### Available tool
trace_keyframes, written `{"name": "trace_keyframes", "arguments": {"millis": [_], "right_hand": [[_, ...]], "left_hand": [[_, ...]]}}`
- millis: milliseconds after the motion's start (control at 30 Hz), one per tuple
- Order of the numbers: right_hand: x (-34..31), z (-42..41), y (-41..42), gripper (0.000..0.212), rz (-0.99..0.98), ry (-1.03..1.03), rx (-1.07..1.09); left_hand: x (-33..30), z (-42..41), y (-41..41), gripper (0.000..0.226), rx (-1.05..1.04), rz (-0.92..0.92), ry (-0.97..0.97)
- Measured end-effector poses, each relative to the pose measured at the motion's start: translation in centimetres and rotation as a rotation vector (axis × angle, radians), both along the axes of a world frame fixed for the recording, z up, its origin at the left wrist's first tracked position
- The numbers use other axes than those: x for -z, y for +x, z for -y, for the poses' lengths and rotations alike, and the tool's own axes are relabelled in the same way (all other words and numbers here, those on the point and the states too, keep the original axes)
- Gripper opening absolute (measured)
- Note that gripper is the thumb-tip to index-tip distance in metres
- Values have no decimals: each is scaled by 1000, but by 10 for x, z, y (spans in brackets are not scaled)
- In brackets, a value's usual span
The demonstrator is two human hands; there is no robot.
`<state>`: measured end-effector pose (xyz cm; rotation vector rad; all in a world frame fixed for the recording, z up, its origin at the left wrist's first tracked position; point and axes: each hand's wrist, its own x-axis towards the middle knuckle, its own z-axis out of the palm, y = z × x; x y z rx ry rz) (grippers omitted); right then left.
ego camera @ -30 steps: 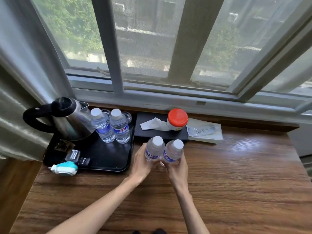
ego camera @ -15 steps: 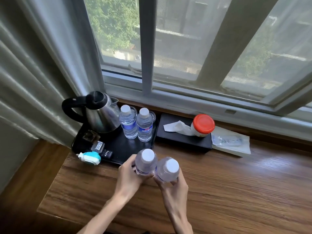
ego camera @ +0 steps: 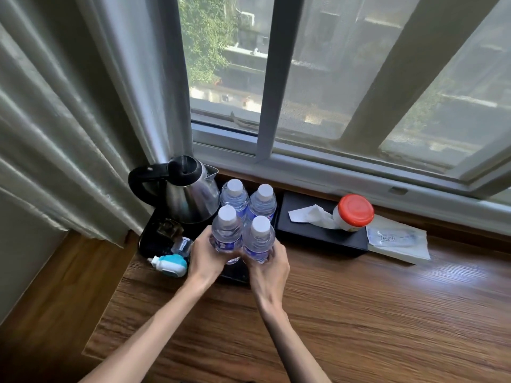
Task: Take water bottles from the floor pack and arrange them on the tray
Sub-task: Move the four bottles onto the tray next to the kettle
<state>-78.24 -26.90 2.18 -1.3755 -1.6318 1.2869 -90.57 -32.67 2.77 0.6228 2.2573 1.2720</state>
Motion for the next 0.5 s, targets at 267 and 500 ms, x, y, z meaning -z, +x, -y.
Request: {"name": "trace_keyframes", "arguments": {"millis": [267,500], "right_hand": [[23,-6,-14,54,68,3,37],[27,0,-22,60,52,61,62]], "left_hand": [[23,-6,-9,67,32,-105,-24],[32,-9,-16,61,49,-132,7]]}}
